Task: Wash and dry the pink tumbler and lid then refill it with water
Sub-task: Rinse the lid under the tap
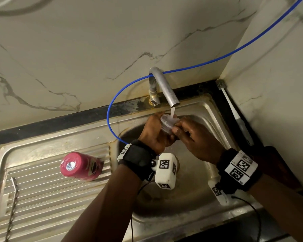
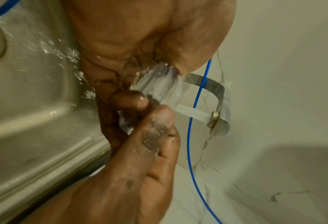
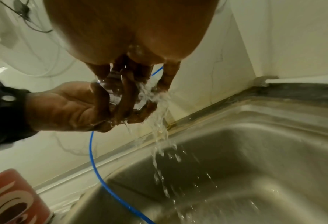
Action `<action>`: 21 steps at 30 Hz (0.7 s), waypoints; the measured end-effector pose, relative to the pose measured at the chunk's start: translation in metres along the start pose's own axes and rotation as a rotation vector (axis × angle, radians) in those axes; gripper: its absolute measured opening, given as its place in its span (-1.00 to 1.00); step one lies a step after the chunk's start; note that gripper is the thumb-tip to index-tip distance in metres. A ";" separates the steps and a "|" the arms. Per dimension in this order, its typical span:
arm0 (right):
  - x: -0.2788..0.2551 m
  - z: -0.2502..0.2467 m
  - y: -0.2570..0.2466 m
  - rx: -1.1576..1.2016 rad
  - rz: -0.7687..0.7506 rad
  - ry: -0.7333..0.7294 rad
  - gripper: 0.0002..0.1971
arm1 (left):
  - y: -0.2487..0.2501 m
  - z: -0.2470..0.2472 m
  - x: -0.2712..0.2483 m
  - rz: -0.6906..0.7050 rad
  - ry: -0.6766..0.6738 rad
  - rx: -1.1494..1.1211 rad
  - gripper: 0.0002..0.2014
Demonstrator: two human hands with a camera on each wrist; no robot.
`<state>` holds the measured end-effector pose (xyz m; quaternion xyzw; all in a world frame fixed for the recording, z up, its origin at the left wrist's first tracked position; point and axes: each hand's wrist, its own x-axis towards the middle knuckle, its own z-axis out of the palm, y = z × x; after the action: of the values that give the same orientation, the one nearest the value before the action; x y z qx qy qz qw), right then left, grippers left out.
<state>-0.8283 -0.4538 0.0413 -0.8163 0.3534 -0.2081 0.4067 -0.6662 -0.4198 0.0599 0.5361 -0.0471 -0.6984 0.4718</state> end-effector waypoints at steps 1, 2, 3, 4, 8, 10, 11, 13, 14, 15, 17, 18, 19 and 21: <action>0.003 0.000 0.003 0.043 0.021 0.013 -0.80 | -0.001 0.001 -0.001 -0.005 0.023 -0.008 -0.59; 0.007 0.001 0.004 0.072 0.045 0.043 -0.79 | -0.003 0.001 0.000 -0.009 0.034 0.004 -0.51; 0.010 0.002 0.006 0.122 0.080 0.075 -0.77 | -0.005 0.000 0.001 -0.010 0.033 0.023 -0.45; 0.013 0.002 0.005 0.190 0.131 0.107 -0.74 | -0.007 -0.001 0.001 0.000 0.036 0.059 -0.42; 0.029 0.005 -0.001 0.532 0.357 0.218 -0.58 | -0.014 -0.007 -0.001 0.087 0.047 0.151 -0.39; 0.036 0.007 -0.001 0.590 0.475 0.243 -0.55 | -0.019 -0.007 -0.002 0.138 0.038 0.199 -0.42; 0.038 0.008 -0.001 0.599 0.502 0.247 -0.53 | -0.021 -0.005 -0.003 0.165 0.035 0.222 -0.46; 0.040 0.010 -0.002 0.559 0.475 0.254 -0.53 | -0.024 -0.003 -0.003 0.230 0.028 0.245 -0.53; 0.041 0.011 -0.005 0.505 0.456 0.253 -0.55 | -0.024 -0.003 -0.003 0.256 0.027 0.250 -0.55; 0.041 0.011 -0.006 0.428 0.449 0.253 -0.59 | -0.024 -0.001 -0.004 0.273 0.028 0.255 -0.55; 0.040 0.012 -0.010 0.245 0.448 0.278 -0.66 | -0.025 0.002 -0.004 0.289 0.034 0.267 -0.58; 0.040 0.013 -0.012 0.163 0.424 0.303 -0.68 | -0.026 0.004 -0.003 0.284 0.036 0.261 -0.60; 0.039 0.016 -0.011 0.070 0.379 0.325 -0.68 | -0.026 0.007 -0.004 0.277 0.037 0.240 -0.60; 0.036 0.022 -0.012 -0.131 0.292 0.313 -0.59 | -0.026 0.012 -0.005 0.258 0.049 0.176 -0.52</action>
<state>-0.7862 -0.4644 0.0400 -0.7388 0.5395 -0.2476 0.3190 -0.6918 -0.4070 0.0533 0.5819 -0.1653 -0.6117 0.5098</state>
